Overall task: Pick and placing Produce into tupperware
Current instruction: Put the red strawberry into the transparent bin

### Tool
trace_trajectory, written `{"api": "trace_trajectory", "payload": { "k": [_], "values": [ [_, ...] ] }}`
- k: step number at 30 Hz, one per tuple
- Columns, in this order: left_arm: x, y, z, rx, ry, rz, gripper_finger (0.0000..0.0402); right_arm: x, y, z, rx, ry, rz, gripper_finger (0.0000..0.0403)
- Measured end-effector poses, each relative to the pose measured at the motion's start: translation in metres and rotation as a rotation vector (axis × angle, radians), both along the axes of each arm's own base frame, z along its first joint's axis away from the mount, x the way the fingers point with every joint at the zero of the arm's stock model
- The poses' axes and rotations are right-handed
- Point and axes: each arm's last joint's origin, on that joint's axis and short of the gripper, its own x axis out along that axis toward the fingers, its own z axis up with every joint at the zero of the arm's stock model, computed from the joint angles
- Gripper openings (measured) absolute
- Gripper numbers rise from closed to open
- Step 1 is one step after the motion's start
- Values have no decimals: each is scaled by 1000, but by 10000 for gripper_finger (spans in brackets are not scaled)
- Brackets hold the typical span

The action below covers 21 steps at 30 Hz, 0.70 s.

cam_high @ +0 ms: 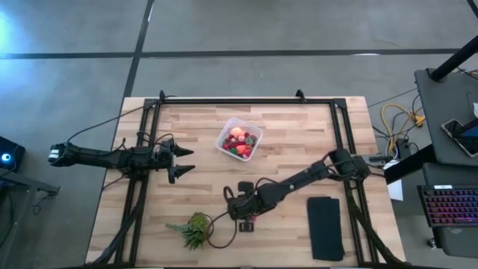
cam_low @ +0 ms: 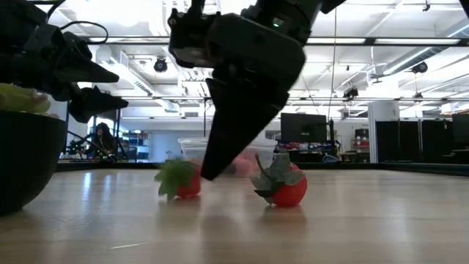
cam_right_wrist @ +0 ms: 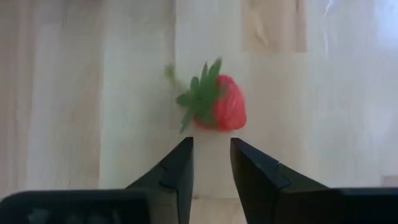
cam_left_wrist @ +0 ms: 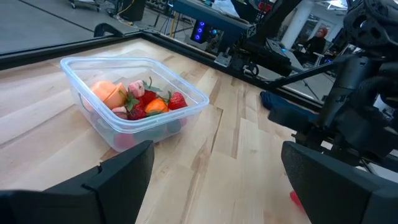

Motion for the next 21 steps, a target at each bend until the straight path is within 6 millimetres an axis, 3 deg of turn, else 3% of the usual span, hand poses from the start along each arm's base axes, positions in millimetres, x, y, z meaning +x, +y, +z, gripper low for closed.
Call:
{"api": "trace_trajectory", "payload": {
  "k": [8, 21],
  "values": [
    [0, 0, 0, 0, 0, 0, 338, 6, -11, 4, -7, -12, -4, 103],
    [0, 0, 0, 0, 0, 0, 338, 15, -37, 5, 25, -18, -125, 232]
  ]
}}
